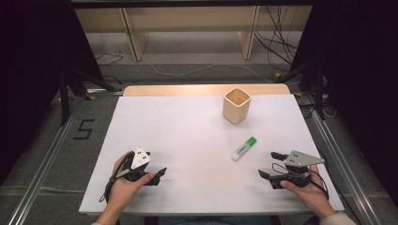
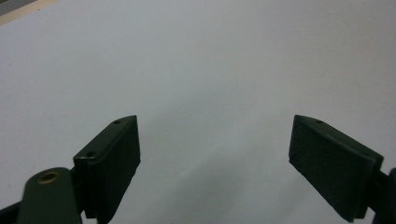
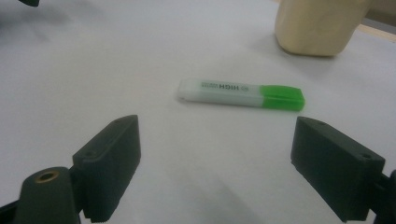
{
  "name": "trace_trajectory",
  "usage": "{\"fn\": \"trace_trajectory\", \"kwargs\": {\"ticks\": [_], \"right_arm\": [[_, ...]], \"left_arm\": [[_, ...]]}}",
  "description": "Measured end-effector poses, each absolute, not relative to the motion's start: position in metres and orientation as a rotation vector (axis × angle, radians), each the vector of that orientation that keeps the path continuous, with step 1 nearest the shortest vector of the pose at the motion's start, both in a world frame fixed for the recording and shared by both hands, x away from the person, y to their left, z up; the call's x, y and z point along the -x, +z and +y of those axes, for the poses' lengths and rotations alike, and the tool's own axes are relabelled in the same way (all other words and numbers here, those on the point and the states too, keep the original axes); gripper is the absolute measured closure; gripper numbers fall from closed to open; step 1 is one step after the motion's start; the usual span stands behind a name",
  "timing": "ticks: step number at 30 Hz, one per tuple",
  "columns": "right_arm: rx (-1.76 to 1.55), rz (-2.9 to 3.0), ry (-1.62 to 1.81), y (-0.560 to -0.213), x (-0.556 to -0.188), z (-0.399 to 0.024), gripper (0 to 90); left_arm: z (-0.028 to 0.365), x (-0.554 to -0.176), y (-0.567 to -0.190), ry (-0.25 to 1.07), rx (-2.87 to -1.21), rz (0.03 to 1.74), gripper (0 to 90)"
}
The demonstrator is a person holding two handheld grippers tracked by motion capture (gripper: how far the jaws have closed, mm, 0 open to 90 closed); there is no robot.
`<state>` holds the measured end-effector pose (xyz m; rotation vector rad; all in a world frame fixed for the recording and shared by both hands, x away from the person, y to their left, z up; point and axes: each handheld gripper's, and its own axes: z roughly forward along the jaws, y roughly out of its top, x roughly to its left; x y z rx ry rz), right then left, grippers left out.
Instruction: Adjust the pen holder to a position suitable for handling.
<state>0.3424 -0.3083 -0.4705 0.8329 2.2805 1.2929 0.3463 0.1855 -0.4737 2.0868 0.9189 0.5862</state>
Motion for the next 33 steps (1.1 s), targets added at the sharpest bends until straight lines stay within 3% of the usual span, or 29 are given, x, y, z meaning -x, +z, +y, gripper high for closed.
{"fn": "trace_trajectory", "kwargs": {"ticks": [33], "right_arm": [[-0.836, 2.234, 1.294, -0.455, -0.353, -0.303, 16.1]], "left_arm": [[0.181, -0.347, -0.473, 0.582, -2.080, 0.895, 16.4]]}}
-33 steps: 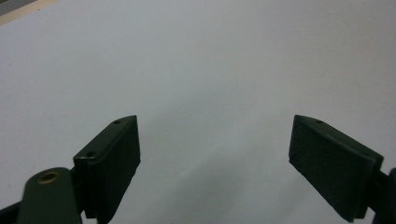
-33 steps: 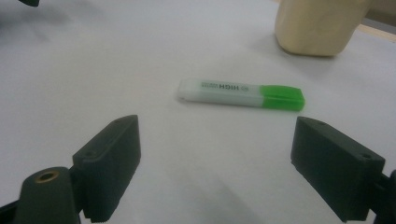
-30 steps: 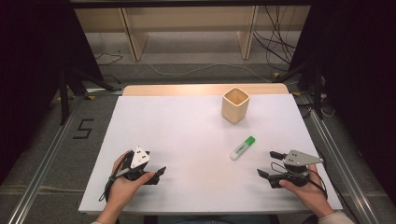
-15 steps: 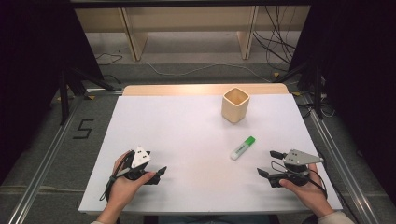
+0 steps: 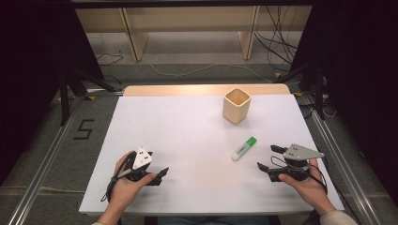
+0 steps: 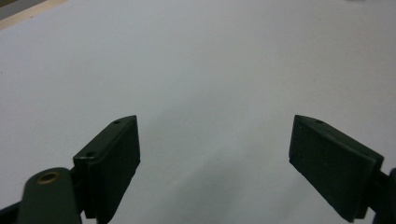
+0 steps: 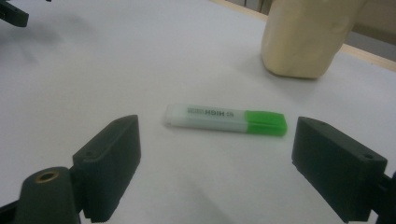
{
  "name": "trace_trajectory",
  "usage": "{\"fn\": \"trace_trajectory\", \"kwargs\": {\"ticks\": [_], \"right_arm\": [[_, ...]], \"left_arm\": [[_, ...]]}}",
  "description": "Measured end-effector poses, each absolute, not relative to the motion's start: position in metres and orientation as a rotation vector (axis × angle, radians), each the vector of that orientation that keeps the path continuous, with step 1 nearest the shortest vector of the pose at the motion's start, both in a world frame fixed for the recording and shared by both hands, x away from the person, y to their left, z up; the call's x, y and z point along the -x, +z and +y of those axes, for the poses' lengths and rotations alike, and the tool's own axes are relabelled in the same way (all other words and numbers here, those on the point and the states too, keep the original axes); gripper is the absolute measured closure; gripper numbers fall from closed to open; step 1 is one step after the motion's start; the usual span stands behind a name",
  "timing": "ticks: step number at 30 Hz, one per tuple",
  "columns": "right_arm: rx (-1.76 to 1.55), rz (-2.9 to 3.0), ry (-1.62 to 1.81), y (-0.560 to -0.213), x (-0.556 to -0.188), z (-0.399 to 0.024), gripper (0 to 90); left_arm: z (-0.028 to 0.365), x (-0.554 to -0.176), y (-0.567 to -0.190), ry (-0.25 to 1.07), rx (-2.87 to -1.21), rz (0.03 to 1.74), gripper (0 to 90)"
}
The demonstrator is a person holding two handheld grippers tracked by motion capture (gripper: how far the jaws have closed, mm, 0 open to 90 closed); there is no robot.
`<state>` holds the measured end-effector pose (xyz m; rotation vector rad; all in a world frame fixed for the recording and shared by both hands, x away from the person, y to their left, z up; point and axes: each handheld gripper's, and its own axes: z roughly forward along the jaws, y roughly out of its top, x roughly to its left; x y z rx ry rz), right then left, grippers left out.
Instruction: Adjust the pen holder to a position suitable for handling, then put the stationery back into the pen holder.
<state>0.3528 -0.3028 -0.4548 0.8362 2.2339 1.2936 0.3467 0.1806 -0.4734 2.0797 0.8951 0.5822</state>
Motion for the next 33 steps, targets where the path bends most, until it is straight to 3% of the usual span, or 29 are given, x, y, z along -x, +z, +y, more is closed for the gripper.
{"fn": "trace_trajectory", "kwargs": {"ticks": [7, 12, 14, 15, 16, 17, 18, 19, 20, 22, 25, 27, 33], "right_arm": [[-0.865, 2.229, 1.279, -0.451, -0.356, -0.302, 16.8], [-0.878, 2.235, 1.258, -0.450, -0.358, -0.300, 23.9], [-0.877, 2.237, 1.241, -0.450, -0.358, -0.300, 32.2], [-0.877, 2.237, 1.241, -0.450, -0.358, -0.300, 32.2], [-0.860, 2.250, 1.223, -0.450, -0.359, -0.299, 41.0], [-0.860, 2.250, 1.223, -0.450, -0.359, -0.299, 41.0], [-0.870, 2.272, 1.209, -0.449, -0.360, -0.299, 53.0], [-0.872, 2.289, 1.216, -0.449, -0.361, -0.299, 58.2], [-0.872, 2.289, 1.216, -0.449, -0.361, -0.299, 58.2], [-0.883, 2.334, 1.217, -0.448, -0.363, -0.298, 68.7], [-0.849, 2.349, 1.188, -0.446, -0.365, -0.297, 74.9], [-0.832, 2.346, 1.171, -0.444, -0.367, -0.295, 87.1], [-0.851, 2.370, 1.160, -0.445, -0.376, -0.285, 90.0]], "left_arm": [[0.182, -0.346, -0.473, 0.582, -2.070, 0.898, 16.5], [0.181, -0.346, -0.473, 0.581, -2.076, 0.891, 16.5], [0.181, -0.346, -0.472, 0.584, -2.077, 0.891, 16.5], [0.181, -0.346, -0.472, 0.587, -2.078, 0.890, 16.5], [0.181, -0.346, -0.472, 0.587, -2.079, 0.892, 16.5], [0.180, -0.346, -0.472, 0.588, -2.079, 0.894, 16.5], [0.180, -0.346, -0.472, 0.591, -2.074, 0.897, 16.5], [0.180, -0.346, -0.472, 0.593, -2.078, 0.894, 16.5], [0.180, -0.345, -0.471, 0.596, -2.078, 0.894, 16.5], [0.179, -0.345, -0.471, 0.598, -2.080, 0.893, 16.6], [0.179, -0.344, -0.472, 0.603, -2.077, 0.894, 16.6], [0.180, -0.345, -0.472, 0.606, -2.078, 0.894, 16.6], [0.179, -0.347, -0.472, 0.599, -2.072, 0.897, 16.6]]}}
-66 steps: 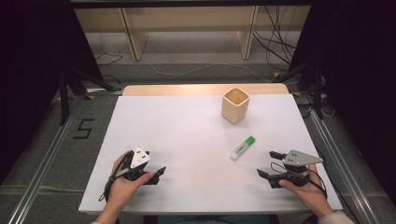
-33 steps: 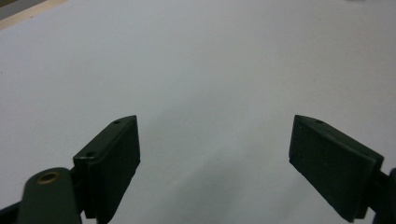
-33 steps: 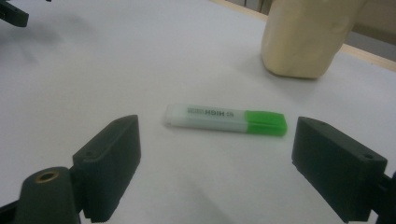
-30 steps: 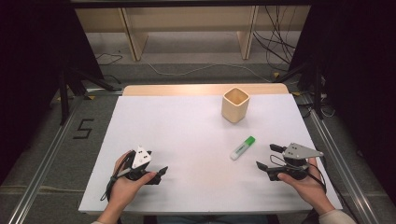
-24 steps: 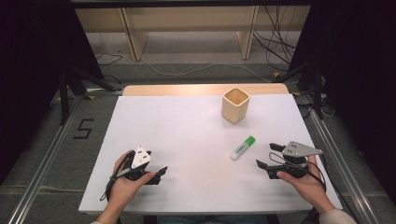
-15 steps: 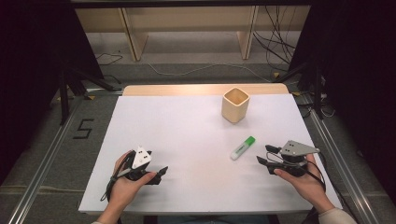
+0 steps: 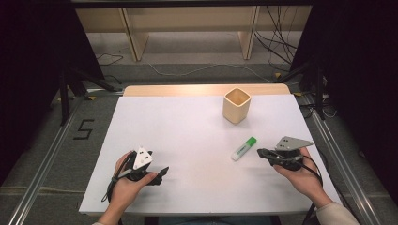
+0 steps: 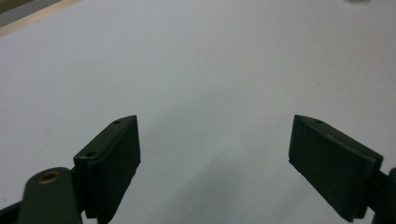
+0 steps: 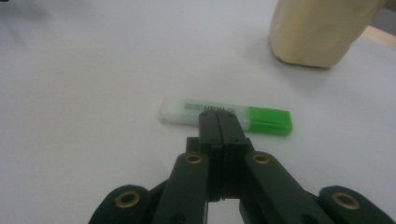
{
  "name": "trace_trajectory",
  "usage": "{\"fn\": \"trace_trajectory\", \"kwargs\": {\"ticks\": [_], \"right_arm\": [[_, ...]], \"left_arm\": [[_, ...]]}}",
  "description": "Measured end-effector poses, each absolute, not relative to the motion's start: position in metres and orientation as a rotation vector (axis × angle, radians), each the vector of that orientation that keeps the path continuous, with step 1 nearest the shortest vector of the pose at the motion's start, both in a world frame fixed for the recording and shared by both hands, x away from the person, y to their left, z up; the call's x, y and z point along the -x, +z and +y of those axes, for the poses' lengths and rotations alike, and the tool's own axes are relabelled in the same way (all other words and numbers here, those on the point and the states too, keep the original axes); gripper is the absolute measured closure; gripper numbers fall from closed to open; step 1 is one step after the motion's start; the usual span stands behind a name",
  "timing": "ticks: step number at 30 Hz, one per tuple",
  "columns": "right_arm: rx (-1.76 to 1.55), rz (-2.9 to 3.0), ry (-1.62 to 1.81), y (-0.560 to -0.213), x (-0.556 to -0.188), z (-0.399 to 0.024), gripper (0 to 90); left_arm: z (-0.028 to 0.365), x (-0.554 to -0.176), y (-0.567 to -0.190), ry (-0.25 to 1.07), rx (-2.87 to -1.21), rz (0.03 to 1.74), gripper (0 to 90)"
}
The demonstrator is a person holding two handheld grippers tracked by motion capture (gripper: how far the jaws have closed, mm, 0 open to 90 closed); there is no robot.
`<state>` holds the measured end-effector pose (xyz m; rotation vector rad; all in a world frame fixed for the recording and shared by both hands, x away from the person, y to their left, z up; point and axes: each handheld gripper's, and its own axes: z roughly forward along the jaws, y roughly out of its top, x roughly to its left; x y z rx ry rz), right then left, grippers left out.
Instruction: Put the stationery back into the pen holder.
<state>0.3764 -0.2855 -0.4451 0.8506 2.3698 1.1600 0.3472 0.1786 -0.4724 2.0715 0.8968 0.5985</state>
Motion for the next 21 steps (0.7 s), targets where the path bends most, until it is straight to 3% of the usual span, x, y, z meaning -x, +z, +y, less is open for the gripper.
{"fn": "trace_trajectory", "kwargs": {"ticks": [21], "right_arm": [[-0.910, 2.583, 0.923, -0.457, -0.443, -0.202, 90.0]], "left_arm": [[0.178, -0.349, -0.474, 0.594, -2.082, 0.895, 16.7]]}}
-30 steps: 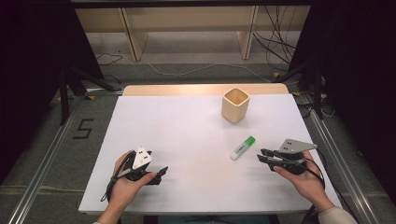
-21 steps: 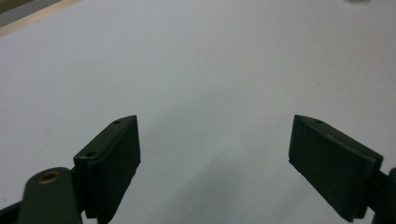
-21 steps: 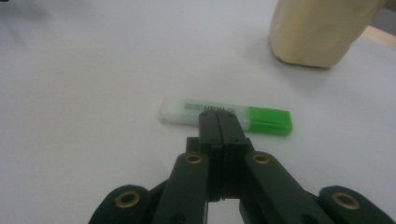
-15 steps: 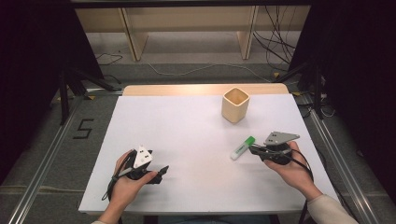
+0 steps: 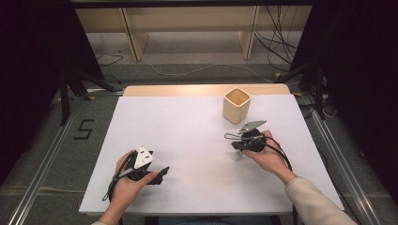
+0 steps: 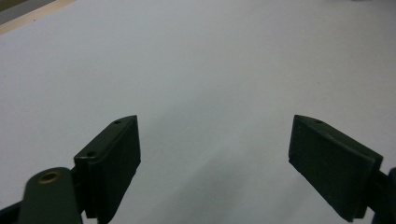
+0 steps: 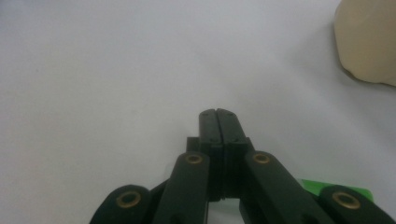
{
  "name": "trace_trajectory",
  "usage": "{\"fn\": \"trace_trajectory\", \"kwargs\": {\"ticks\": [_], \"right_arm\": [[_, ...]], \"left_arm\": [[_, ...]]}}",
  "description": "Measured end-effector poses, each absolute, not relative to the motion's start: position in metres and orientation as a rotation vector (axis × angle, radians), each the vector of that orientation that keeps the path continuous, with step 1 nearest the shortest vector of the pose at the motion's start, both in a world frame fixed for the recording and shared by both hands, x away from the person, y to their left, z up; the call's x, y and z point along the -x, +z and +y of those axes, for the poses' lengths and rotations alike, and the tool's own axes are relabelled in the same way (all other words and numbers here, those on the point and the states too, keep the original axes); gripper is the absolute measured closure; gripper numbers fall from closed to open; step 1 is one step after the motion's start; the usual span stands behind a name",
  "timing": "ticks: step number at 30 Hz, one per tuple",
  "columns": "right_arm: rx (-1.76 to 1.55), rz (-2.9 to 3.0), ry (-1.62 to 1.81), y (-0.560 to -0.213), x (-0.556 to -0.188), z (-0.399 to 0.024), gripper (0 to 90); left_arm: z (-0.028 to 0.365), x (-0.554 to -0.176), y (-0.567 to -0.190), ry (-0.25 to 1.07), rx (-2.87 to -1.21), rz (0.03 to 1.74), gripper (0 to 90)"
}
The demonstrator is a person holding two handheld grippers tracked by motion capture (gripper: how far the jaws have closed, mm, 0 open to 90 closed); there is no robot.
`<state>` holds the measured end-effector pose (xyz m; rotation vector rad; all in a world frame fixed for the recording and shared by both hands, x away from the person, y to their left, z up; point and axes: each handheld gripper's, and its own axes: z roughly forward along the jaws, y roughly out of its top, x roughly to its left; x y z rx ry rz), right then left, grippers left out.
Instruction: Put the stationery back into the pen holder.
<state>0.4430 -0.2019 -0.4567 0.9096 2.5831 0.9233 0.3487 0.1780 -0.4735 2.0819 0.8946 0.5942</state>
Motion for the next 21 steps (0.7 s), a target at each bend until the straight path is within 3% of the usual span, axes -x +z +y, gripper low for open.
{"fn": "trace_trajectory", "kwargs": {"ticks": [21], "right_arm": [[-0.924, 2.679, 0.816, -0.472, -0.454, -0.193, 90.0]], "left_arm": [[0.178, -0.349, -0.474, 0.590, -2.084, 0.894, 16.7]]}}
